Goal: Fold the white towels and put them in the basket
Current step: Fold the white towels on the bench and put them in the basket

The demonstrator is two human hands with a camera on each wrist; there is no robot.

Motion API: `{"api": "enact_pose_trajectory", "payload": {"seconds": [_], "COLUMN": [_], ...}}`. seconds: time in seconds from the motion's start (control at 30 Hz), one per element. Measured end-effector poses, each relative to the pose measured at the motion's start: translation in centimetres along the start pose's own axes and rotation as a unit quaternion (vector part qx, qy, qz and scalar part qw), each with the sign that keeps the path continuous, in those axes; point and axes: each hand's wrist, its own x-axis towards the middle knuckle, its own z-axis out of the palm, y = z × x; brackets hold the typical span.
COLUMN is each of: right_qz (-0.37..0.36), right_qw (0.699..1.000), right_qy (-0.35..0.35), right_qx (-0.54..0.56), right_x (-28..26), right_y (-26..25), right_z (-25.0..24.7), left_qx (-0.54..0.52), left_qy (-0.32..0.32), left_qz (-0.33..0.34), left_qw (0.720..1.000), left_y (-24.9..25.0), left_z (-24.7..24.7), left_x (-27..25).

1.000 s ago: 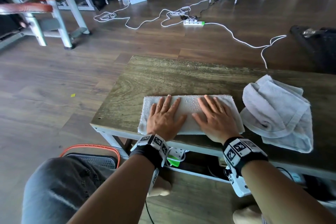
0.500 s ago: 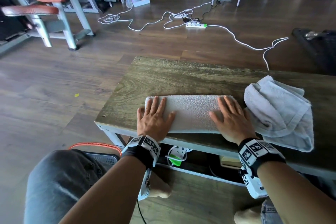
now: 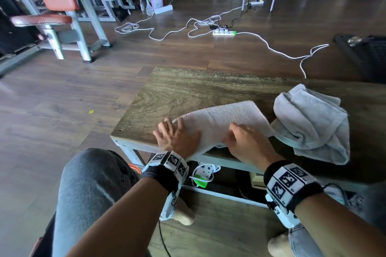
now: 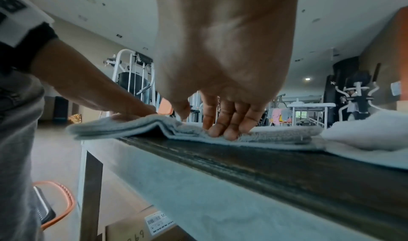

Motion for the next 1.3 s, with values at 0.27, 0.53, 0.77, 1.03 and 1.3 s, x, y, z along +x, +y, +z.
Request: {"api": "enact_pose_trajectory", "payload": {"seconds": [0.27, 0.53, 0.77, 1.03, 1.3], "right_qz": [0.045, -0.025, -0.028, -0.022, 0.000], "right_qw": [0.998, 0.993, 0.999, 0.998, 0.992], "right_qy": [-0.036, -0.110, -0.039, 0.055, 0.055], "right_qx": [0.031, 0.027, -0.024, -0.007, 0.116], "right_x": [-3.6, -7.2, -8.7, -9.0, -8.4], "right_y": [1.9, 2.6, 2.2, 1.1, 1.9], "right_z": [-0.5, 0.8, 2.6, 3.4, 2.5], "left_qx": [-0.208, -0.208, -0.077, -0.145, -0.212], "left_qy": [-0.032, -0.044, -0.015, -0.058, -0.036], "left_qz": [0.128, 0.248, 0.114, 0.159, 0.209], "left_qw": [0.969, 0.945, 0.990, 0.975, 0.954], "left_y": [-0.9, -2.2, -1.1, -0.5, -0.6], "left_z": [-0.4, 2.3, 3.1, 2.7, 0.9], "left_x": [-2.2, -5.1, -6.3, -5.3, -6.0]}}
